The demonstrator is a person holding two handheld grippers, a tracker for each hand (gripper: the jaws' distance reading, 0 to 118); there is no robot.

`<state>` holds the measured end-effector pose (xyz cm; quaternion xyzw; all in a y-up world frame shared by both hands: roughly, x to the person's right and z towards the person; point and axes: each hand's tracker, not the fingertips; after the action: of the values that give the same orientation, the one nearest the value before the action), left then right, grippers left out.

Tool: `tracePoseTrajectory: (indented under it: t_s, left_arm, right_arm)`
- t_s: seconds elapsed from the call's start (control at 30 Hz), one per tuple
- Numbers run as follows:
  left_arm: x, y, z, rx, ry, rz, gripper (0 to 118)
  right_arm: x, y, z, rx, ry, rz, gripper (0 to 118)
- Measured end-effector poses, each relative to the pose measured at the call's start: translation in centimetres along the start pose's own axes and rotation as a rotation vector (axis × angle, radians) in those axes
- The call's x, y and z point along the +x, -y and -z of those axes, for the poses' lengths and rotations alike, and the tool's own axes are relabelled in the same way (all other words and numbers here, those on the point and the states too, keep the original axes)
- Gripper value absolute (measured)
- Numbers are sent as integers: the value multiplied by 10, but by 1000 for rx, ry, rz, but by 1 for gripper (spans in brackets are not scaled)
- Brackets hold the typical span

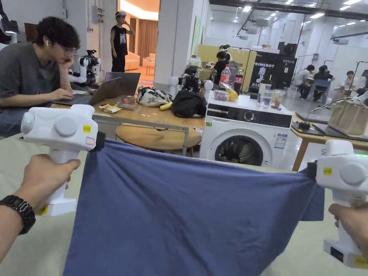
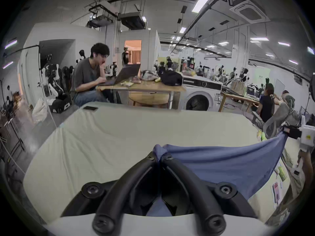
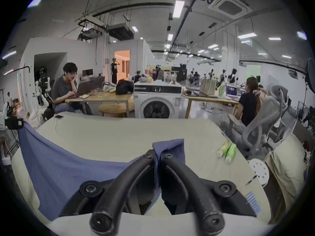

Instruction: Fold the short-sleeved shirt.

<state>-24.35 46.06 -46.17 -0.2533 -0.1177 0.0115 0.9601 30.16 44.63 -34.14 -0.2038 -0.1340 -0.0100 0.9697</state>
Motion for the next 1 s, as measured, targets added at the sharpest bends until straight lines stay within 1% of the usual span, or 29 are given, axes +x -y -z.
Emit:
tracePoseTrajectory:
  t_s: [0.1, 0.17, 0.23, 0.37, 0.57, 0.63, 0.7, 0.83, 1.0]
  left_arm:
    - [-2, -25, -2, 11, -7, 4, 0]
    - [-4, -43, -2, 21, -4, -3, 0]
    - [-3, -60, 1, 33, -17, 3, 0]
    - [0, -107, -2, 91, -19, 11, 0]
    - [6, -173, -15, 173, -28, 21, 0]
    - [7, -192, -20, 198, -36, 20, 0]
    - [8, -206, -26, 229, -36, 19, 0]
    - [5, -225, -23, 249, -33, 19, 0]
    - [5, -212, -18, 253, -46, 39, 0]
  right_arm:
    - [-4, -22, -3, 32, 1, 14, 1]
    - [-10, -38, -3, 63, 15, -8, 1]
    - [-8, -57, 5, 76, 12, -11, 1]
    - [-15, -100, 5, 146, 54, -30, 1]
    - [-15, -173, -1, 215, 81, -22, 1]
    - [-15, -197, -5, 248, 72, 0, 1]
    - [-14, -215, -7, 255, 74, -1, 1]
    - [-16, -233, -10, 283, 92, -16, 1]
    - [-17, -224, -7, 304, 101, -26, 1]
